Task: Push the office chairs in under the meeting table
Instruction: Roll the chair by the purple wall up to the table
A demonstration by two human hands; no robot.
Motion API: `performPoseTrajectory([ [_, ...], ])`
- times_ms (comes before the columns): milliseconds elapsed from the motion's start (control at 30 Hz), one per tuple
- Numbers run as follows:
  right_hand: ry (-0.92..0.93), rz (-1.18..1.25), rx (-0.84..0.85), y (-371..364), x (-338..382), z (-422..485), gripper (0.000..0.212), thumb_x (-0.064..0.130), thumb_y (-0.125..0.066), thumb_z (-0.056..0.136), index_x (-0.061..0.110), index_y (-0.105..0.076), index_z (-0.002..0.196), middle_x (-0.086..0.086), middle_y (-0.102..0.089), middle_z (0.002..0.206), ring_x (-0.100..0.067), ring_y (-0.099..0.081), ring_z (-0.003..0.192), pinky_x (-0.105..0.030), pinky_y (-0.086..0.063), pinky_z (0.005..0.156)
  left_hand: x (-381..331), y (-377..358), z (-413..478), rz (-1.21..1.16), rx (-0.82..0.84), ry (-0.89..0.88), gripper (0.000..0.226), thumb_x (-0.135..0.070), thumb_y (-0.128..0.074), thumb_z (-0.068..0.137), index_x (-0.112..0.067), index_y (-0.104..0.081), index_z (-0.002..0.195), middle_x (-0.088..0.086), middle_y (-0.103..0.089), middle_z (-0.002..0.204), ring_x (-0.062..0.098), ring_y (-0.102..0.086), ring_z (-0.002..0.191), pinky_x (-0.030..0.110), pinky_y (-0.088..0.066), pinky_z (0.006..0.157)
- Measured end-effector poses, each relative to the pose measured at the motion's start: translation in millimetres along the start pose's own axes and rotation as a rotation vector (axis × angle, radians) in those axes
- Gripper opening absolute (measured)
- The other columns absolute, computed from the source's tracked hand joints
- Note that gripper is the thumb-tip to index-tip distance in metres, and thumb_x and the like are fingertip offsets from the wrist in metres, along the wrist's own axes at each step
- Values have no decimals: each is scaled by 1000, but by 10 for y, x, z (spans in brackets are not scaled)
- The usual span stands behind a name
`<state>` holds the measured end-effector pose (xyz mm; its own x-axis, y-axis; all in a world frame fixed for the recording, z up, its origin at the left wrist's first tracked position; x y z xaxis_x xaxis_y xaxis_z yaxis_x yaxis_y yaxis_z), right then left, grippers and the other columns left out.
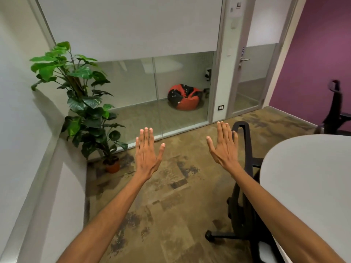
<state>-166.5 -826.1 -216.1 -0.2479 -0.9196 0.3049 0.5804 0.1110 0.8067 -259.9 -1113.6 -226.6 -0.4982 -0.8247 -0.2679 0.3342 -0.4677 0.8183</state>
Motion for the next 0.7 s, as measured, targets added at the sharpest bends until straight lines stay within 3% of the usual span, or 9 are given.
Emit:
performPoseTrajectory([
  [300, 80, -13, 18, -727, -191, 1451, 72, 61, -21, 96, 20, -6, 153, -2, -9, 162, -14, 0, 148, -44, -3, 120, 135, -655, 1383, -12, -21, 53, 83, -63, -17, 96, -8, 3, 155, 10, 9, 164, 21, 12, 152, 46, -1, 125],
  [700, -3, -51, 36, -2139, -531, 3338, 72, 60, -22, 95, 18, -11, 153, -5, -16, 161, -18, -7, 148, -47, -9, 120, 816, -2088, 3461, -11, 24, 40, 82, -62, -18, 97, -10, 7, 155, 9, 13, 164, 21, 15, 151, 46, -1, 125],
])
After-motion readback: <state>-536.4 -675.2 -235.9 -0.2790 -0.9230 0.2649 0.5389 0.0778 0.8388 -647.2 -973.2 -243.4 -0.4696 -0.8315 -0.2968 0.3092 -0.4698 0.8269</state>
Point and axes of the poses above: each hand's wrist, its own z-axis towards the middle knuckle, its own y-axis out of the back of the hand, x = y × z, the point moved 10 cm from there along z, towards the middle knuckle
